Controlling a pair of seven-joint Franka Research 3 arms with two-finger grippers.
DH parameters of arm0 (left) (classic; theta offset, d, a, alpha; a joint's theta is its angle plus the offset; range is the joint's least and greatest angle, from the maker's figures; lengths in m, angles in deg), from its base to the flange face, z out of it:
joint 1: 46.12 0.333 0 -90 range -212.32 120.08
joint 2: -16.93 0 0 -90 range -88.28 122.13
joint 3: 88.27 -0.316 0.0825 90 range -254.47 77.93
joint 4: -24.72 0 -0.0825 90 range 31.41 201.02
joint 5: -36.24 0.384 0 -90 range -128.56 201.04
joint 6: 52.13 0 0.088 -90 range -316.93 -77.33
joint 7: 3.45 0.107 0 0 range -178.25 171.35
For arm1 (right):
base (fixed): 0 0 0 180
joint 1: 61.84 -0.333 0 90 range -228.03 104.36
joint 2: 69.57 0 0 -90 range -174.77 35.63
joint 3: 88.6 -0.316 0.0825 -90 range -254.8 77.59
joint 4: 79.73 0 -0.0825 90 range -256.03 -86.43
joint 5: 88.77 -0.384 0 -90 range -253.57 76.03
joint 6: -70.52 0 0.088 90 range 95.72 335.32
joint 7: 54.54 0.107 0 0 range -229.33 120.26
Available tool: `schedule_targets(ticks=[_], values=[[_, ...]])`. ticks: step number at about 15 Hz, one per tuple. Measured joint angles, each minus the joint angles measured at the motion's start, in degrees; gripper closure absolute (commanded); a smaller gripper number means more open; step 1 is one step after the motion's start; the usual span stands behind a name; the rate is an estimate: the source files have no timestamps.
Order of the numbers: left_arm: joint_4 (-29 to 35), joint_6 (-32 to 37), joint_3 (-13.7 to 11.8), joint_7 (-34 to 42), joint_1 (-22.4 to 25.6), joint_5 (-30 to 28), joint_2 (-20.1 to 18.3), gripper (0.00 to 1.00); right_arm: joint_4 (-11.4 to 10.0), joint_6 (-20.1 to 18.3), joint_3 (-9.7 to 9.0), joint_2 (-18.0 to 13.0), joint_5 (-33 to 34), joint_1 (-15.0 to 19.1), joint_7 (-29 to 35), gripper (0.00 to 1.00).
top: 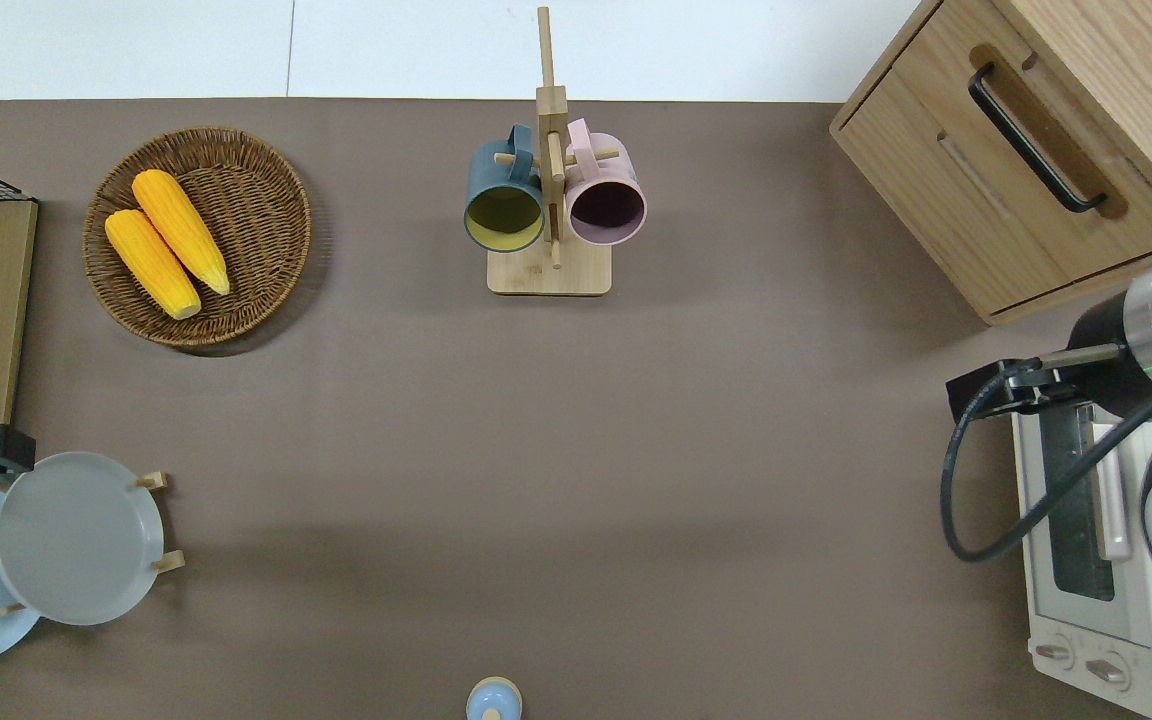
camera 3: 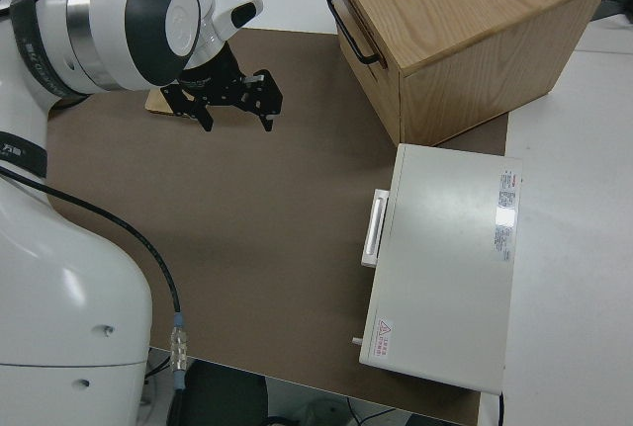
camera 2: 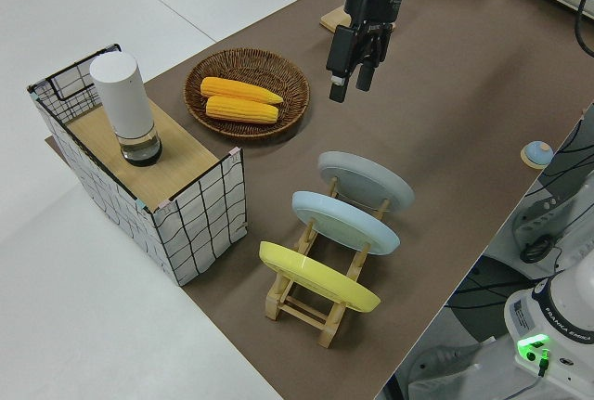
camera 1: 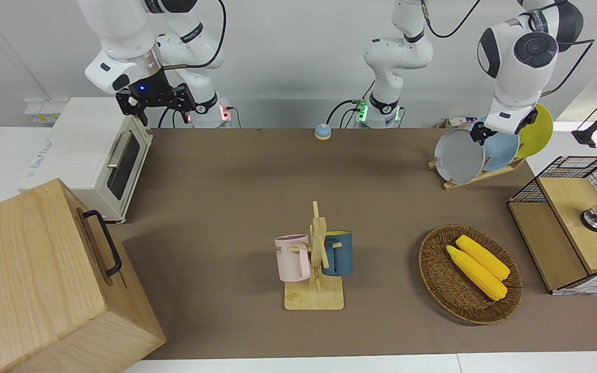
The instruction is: Pick gray plate from low plate rack and place it on table with left arm
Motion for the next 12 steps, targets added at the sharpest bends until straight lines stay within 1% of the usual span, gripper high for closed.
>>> schedule_targets(ticks=[4, 7, 9, 11, 12], values=[[8.4, -5.8, -2.8, 0.1, 0.0, 0.0, -4.0, 0.01, 0.0, 0.0, 0.0, 0.0, 0.0, 0.0, 0.0, 0.017], [13.7, -8.2, -4.4, 0.1, 0.0, -0.4, -6.2, 0.01, 0.0, 0.0, 0.0, 0.0, 0.0, 0.0, 0.0, 0.017], [16.1, -9.3, -5.5, 0.1, 0.0, -2.2, -7.1, 0.02, 0.0, 0.0, 0.0, 0.0, 0.0, 0.0, 0.0, 0.017], [17.5, -10.4, -6.4, 0.4, 0.0, -4.0, -7.4, 0.17, 0.0, 0.0, 0.0, 0.0, 0.0, 0.0, 0.0, 0.017], [18.0, -10.8, -6.7, 0.6, 0.0, -4.7, -7.5, 0.33, 0.0, 0.0, 0.0, 0.0, 0.0, 0.0, 0.0, 0.017]])
